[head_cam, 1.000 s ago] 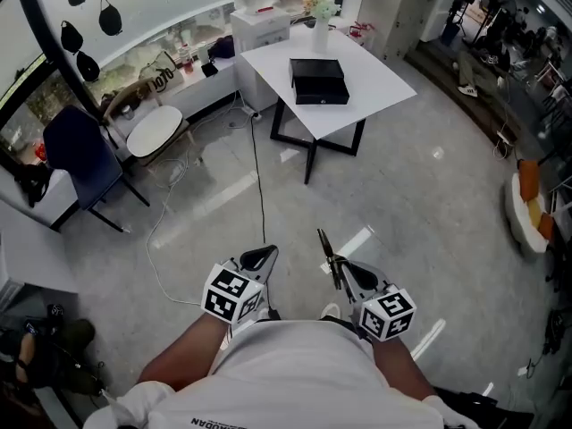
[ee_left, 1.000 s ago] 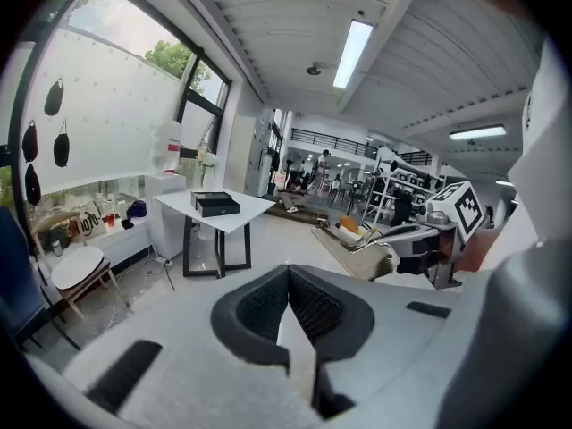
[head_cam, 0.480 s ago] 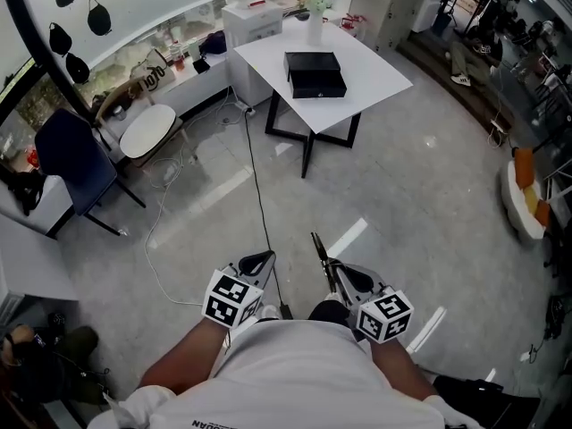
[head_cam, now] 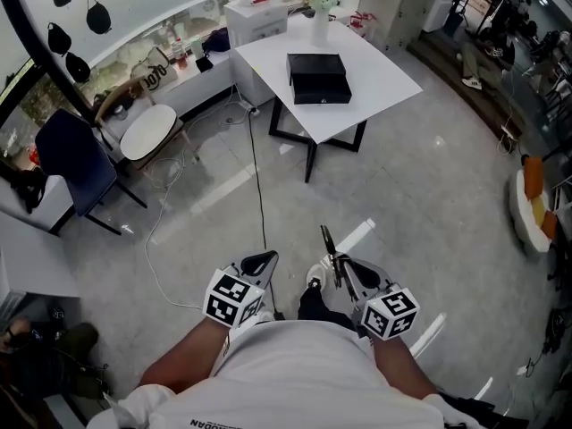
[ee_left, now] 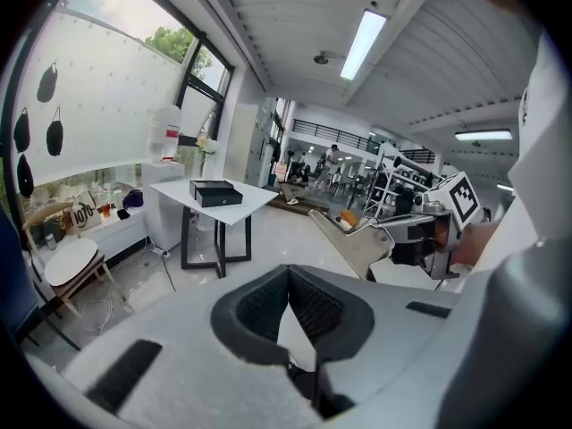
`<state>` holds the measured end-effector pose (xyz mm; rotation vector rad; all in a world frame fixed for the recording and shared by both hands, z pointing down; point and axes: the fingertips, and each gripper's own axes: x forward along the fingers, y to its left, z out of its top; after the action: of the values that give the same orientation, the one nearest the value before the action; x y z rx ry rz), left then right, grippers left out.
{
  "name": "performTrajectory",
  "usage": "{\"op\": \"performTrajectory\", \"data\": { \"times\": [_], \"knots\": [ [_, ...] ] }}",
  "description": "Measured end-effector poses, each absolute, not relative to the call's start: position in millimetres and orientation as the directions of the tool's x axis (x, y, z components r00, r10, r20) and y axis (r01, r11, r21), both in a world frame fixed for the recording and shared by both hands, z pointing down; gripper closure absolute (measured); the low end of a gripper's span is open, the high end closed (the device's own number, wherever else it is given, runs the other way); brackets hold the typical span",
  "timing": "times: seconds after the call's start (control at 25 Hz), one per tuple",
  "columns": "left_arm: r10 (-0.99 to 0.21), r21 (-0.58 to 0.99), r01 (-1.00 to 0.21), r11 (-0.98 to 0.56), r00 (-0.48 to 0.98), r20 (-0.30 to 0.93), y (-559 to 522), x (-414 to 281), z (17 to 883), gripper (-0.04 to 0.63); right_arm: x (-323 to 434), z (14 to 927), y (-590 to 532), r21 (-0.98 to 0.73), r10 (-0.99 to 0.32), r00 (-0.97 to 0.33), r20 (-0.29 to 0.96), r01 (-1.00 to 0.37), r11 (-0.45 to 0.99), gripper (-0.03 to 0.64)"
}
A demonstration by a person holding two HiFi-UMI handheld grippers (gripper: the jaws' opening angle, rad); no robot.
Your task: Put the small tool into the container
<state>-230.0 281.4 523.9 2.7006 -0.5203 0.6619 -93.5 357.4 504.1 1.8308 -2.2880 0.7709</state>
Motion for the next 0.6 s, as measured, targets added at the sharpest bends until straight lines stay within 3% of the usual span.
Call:
{"op": "performTrajectory", "data": {
  "times": [0.6],
  "knots": [
    [-0.376,0.155,-0.497,-0.854,0.795,0.476,169.2,-85.2,492.6,0.586,51.1,482.4,225.1,-0.318,-0.870,-0.368,0.329,-0.910,0.264,0.607]
  ]
}}
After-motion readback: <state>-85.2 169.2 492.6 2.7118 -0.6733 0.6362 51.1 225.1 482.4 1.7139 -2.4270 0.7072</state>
